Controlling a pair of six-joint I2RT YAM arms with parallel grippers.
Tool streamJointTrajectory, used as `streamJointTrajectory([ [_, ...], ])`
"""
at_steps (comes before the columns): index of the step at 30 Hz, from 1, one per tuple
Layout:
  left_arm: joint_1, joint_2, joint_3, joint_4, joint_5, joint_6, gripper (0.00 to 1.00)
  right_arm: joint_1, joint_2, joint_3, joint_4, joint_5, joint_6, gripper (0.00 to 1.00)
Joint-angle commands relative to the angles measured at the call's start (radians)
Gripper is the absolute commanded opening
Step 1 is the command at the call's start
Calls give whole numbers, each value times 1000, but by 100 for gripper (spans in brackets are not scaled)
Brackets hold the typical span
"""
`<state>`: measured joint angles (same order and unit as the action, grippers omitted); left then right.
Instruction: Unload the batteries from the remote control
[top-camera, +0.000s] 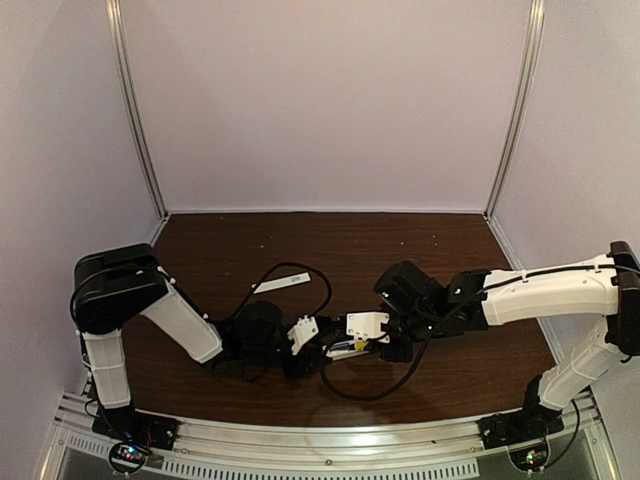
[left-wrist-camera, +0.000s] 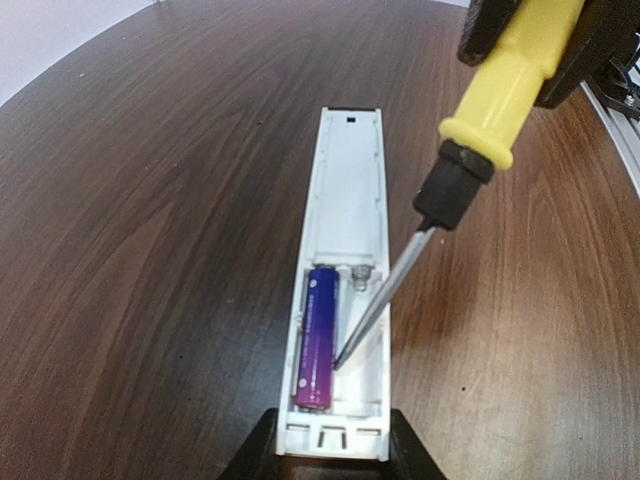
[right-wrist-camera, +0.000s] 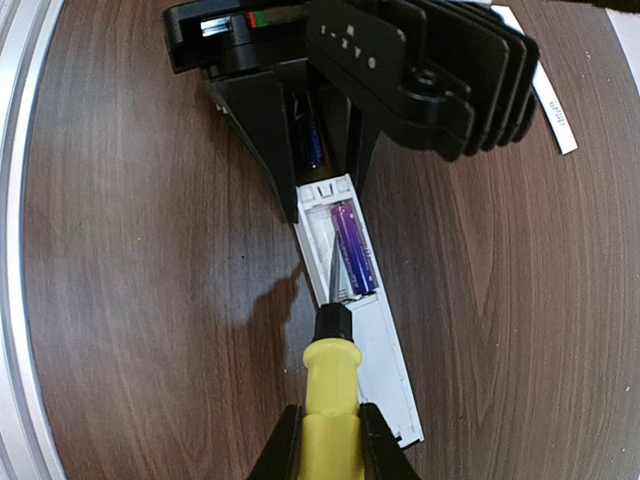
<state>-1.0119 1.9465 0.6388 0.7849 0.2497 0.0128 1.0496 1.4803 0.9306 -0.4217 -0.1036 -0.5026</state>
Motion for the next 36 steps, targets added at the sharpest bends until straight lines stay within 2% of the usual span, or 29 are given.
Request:
streamJointTrajectory([
  [1,-5,-21,21,-2,28,-9,11,8,16,17,14,37,-7,0],
  [17,-4,-22,31,-16,47,-42,10,40,56,50,-35,191,-22,0],
  [24,-5,-21,30,-9,54,-58,10,102,100,94,-98,307,18,0],
  [36,-3,-19,37,-14,72,-66,9,229,159,126,-103,466,96,0],
])
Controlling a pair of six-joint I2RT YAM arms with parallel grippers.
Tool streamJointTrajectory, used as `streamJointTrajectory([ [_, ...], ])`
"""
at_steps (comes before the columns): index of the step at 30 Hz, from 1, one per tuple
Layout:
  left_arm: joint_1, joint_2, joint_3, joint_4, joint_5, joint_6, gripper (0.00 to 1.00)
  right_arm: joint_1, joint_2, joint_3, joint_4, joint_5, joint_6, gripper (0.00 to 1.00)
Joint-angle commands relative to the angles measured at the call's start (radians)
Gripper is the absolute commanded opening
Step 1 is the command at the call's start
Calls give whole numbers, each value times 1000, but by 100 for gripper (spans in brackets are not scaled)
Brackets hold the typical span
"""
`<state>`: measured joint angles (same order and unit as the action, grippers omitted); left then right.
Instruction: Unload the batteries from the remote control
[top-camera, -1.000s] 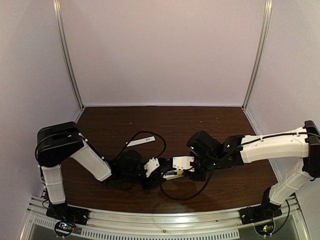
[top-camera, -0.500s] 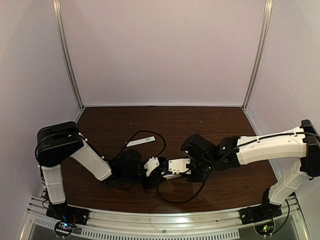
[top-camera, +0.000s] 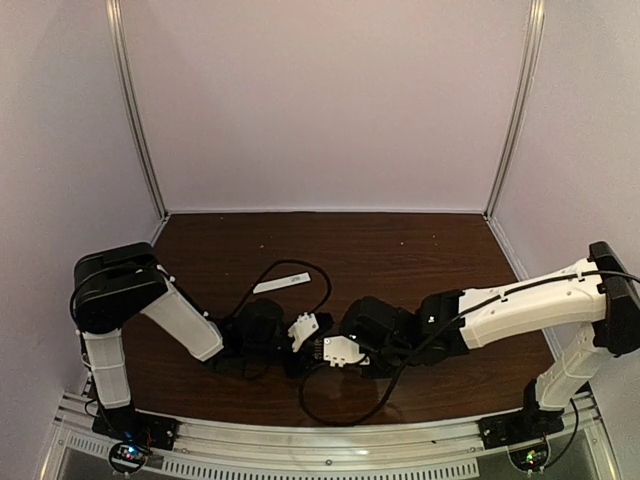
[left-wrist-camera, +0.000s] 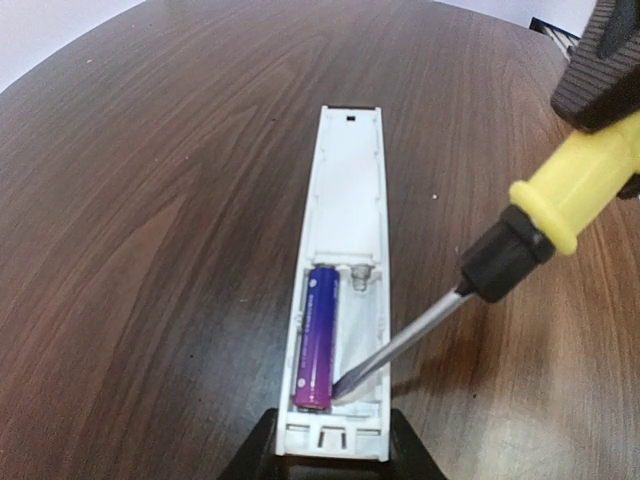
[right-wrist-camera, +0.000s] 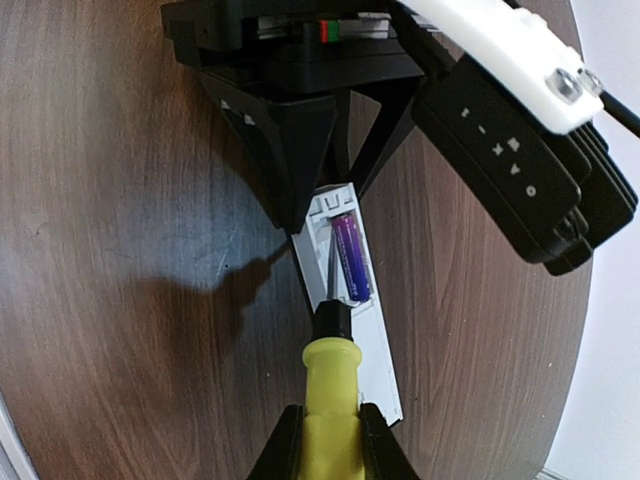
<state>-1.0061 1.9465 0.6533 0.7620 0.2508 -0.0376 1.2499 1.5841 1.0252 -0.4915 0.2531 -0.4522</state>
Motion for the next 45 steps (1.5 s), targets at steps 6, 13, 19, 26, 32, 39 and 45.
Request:
streamJointTrajectory([
  [6,-8,-13,32,1,77,-30,8,71,109,46,-44,155,66,0],
  [13,-8,-11,31,6,91,-39,8,86,124,41,-43,158,90,0],
  [19,-8,-11,30,4,80,-42,8,89,117,39,-54,157,105,0],
  [26,-7,-14,27,4,66,-53,8,89,91,-1,-37,123,174,0],
  [32,-5,-17,22,12,69,-59,8,89,73,-39,-11,92,245,0],
  [39,-3,-21,16,17,79,-62,8,71,34,-83,32,69,294,0],
  [45,-2,-30,15,14,82,-62,8,46,25,-94,45,53,342,0],
])
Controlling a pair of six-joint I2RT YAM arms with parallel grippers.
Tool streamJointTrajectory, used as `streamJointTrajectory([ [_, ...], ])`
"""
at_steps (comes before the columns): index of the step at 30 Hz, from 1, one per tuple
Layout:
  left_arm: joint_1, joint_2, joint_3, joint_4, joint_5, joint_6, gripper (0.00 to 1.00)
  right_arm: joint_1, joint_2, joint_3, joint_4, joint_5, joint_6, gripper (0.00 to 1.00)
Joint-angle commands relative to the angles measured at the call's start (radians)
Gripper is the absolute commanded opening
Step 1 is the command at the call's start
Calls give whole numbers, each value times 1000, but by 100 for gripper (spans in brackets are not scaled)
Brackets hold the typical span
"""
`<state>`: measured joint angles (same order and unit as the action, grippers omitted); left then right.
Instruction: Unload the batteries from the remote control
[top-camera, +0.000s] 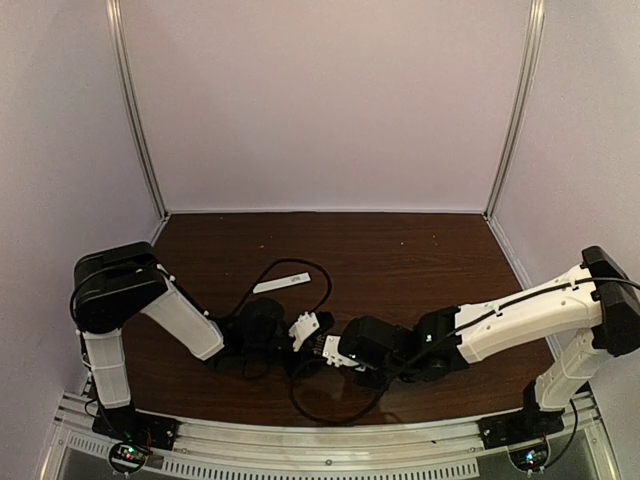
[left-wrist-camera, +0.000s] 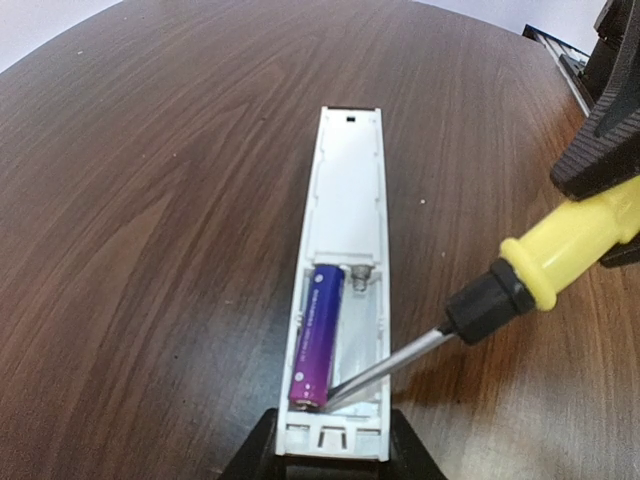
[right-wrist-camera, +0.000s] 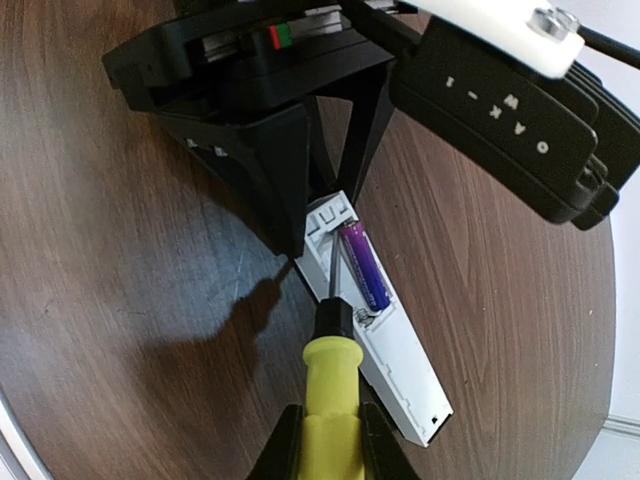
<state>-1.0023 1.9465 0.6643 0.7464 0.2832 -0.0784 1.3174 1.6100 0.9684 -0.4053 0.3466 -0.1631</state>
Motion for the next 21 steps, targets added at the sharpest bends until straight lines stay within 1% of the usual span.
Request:
streamJointTrajectory([
  [1,-6,-30,3,30,48,-21,8,-23,-1,-41,-38,-39,61,0],
  [13,-6,-38,-9,34,38,-27,8,-30,-14,-88,26,-102,155,0],
  [21,-6,-41,-14,39,26,-34,8,-38,0,-92,10,-101,251,0],
])
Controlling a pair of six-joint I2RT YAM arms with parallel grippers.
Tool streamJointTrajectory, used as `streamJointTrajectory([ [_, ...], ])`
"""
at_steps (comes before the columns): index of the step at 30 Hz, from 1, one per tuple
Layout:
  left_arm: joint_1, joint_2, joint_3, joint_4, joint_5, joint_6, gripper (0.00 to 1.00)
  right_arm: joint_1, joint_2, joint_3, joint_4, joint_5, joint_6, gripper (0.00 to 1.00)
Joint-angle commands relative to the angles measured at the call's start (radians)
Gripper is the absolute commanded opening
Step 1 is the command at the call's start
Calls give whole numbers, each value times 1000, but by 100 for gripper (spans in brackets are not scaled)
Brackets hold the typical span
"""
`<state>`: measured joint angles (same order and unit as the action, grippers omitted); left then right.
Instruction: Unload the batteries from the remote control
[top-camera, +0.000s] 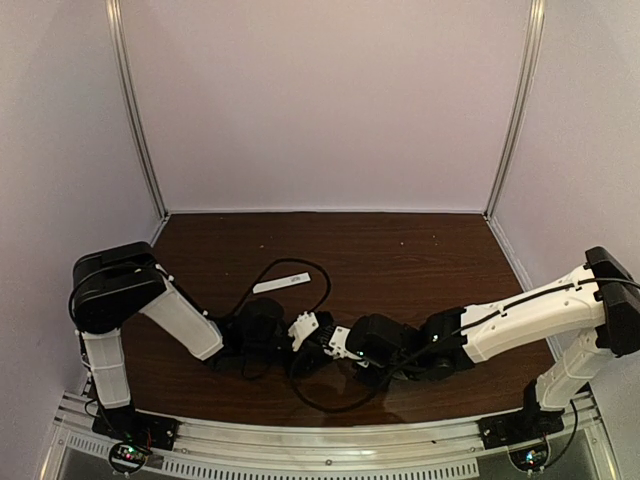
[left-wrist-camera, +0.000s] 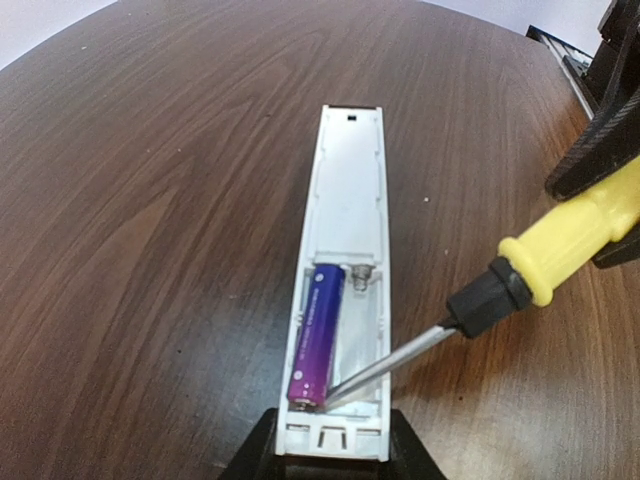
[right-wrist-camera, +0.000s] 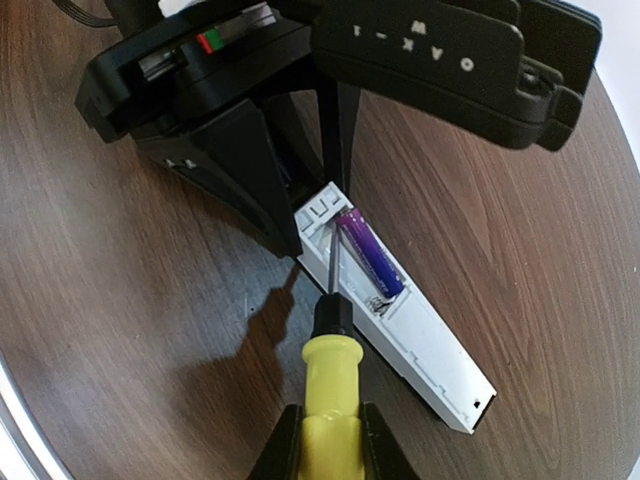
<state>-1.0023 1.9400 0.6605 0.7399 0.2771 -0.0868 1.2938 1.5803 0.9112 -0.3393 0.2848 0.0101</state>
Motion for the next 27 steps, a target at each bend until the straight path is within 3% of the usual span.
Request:
streamJointTrajectory([
  [1,-6,-35,-10,46,31,-25,8,-15,33,-34,-59,-41,98,0],
  [15,-6,-35,-9,44,14,-28,8,-14,35,-49,-35,-93,244,0],
  [27,-5,-32,-2,29,-3,-22,8,-15,24,12,-146,22,82,0],
])
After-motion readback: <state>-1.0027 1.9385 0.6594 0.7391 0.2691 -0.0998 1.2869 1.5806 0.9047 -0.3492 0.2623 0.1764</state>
